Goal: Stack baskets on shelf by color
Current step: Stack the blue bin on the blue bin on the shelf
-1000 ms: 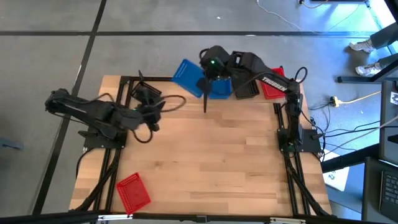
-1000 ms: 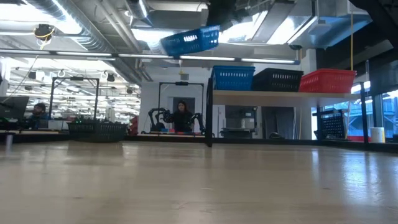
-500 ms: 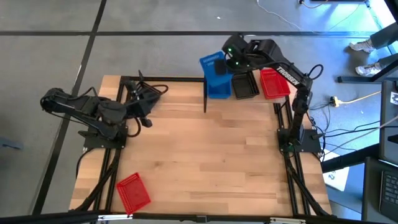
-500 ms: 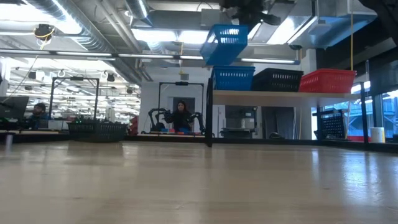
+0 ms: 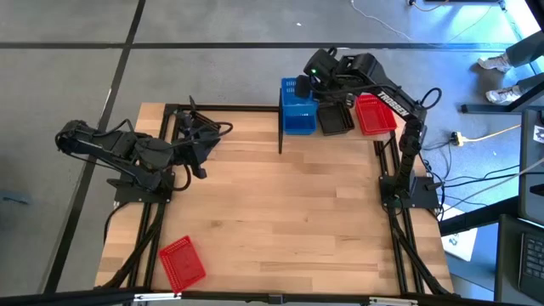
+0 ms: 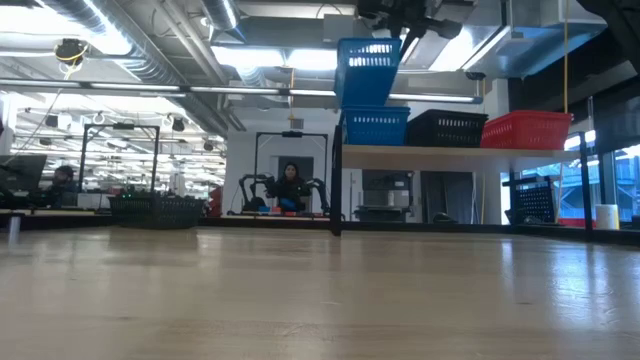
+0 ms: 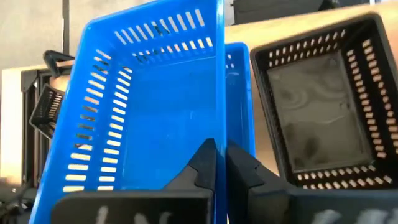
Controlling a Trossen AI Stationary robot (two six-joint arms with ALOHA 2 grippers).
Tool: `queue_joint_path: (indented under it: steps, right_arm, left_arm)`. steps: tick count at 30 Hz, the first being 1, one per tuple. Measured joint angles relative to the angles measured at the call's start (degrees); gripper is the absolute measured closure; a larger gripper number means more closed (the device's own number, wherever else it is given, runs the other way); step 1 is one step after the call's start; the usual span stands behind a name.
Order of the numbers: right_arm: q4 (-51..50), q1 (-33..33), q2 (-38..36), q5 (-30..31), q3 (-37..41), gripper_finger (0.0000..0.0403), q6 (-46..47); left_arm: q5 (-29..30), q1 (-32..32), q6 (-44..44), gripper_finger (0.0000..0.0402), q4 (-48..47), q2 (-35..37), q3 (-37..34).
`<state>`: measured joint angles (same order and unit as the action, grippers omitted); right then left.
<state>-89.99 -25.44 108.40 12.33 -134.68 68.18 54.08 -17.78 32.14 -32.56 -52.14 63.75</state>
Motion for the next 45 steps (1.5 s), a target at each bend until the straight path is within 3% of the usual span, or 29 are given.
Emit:
queue_joint_path:
  steps: [18, 30, 45]
  right_arm:
    - [0.0, 0.1, 0.9, 3.7, 0.0, 0.0394, 2.1]
    - [0.0, 0.6, 0.9, 2.9, 0.0, 0.0343, 1.6]
    - [0.1, 1.0, 0.9, 5.0, 0.0, 0.0339, 2.0]
  left_arm:
    - [0.0, 0.0, 0.0, 0.0324, 0.0, 0.0, 0.0]
    - [0.0, 0.0, 0.0, 0.0324, 0.0, 0.0, 0.0]
    - [0.0, 0.0, 0.0, 0.0324, 0.0, 0.0, 0.0]
